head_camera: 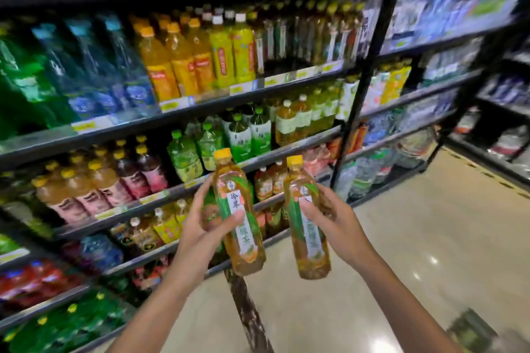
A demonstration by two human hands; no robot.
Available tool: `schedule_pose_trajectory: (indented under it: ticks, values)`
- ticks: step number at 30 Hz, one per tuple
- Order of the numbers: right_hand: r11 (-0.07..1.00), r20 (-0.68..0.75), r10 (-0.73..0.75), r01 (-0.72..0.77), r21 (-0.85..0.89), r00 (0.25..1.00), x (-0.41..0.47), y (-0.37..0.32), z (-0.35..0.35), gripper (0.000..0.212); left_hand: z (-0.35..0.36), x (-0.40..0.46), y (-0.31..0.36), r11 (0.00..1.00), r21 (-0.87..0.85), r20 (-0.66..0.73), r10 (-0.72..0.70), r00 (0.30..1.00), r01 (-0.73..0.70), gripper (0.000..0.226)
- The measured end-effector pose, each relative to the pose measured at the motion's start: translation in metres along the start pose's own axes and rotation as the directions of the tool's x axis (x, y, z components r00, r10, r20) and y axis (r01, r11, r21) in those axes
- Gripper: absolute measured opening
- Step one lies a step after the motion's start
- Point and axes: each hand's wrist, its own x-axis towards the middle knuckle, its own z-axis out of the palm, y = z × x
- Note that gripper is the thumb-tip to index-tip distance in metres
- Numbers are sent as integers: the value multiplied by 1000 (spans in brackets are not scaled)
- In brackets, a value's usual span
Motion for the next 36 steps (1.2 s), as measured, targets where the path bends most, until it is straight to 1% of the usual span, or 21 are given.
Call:
schedule_pose_trajectory:
  ticks: [3,7,12,16,20,24,27,28,30,32,34,35,36]
  values:
    - [999,-40,-30,28,-35,999,28,-3,-33,48,37,35,9,999,14,34,32,999,-33,83]
    - [998,-91,-70,69,-10,993,82,-6,-72,46,79,90,19,998,9,84,64,994,-65,82]
    - [993,-73,-115,112,-46,991,170,-18,-110,52,115,172,32,992,34,95,116,989,-120,83]
    - [988,-25,-136,133,-74,990,243,-34,-133,46,136,232,54,983,74,108,159,981,-167,85]
    - [982,20,-175,176,-74,984,305,-41,-151,42,155,286,68,973,77,66,213,975,-218,85]
    - [976,89,-212,215,-26,973,352,-48,-165,49,170,325,81,977,66,12,204,979,-204,85]
    - [963,142,-268,268,18,953,387,-53,-174,44,182,350,95,974,84,-43,213,976,-209,64]
    - [955,150,-296,295,28,943,399,-53,-177,45,187,357,100,971,96,-54,225,973,-220,56]
    - [940,134,-341,339,42,930,422,-58,-179,54,194,367,107,965,122,-79,244,967,-233,49]
    - [917,97,-398,395,51,912,445,-63,-184,60,198,380,114,953,178,-120,269,956,-246,51]
    - [897,93,-441,437,66,892,460,-67,-183,62,200,389,121,936,253,-169,291,942,-244,68]
    - [883,93,-469,463,82,878,470,-68,-184,64,204,395,125,924,295,-201,309,930,-243,72]
    - [865,89,-500,491,101,862,481,-69,-186,66,209,402,128,910,334,-230,332,915,-247,69]
